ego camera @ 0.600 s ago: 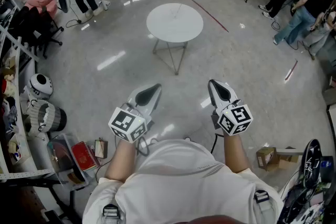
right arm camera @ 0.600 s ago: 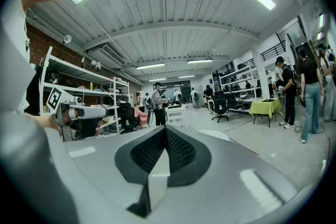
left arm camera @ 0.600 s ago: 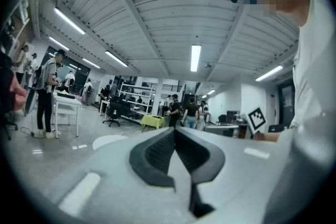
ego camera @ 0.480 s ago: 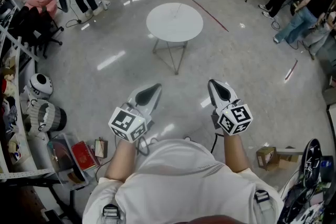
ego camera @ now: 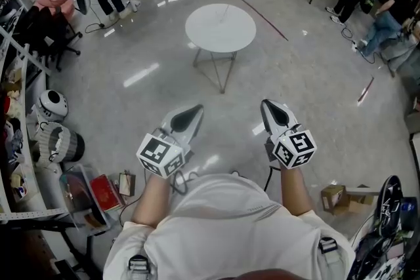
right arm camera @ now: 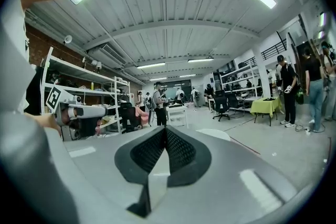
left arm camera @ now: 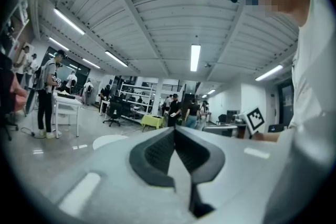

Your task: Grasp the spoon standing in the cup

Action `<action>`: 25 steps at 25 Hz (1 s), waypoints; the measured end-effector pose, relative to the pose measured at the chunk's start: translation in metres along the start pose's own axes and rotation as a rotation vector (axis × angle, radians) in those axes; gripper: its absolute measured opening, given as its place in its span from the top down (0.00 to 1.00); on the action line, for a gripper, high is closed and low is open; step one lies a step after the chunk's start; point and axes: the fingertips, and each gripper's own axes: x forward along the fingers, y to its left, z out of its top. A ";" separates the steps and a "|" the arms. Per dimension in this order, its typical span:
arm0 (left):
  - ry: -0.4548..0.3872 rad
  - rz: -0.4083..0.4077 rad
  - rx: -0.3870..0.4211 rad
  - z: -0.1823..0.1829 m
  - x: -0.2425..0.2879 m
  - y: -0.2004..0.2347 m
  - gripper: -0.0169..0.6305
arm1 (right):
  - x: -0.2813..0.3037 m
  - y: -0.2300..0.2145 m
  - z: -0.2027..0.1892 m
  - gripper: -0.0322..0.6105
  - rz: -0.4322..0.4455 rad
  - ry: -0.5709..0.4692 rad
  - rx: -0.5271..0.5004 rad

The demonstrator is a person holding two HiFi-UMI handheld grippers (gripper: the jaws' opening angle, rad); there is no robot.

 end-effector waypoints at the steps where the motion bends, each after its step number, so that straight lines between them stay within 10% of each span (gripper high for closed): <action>1: 0.000 0.002 -0.002 -0.001 -0.001 0.001 0.97 | 0.001 0.001 0.000 0.94 0.005 -0.002 0.005; 25: 0.032 0.035 -0.071 -0.030 -0.095 0.122 0.97 | 0.105 0.109 -0.032 0.94 0.016 0.091 0.016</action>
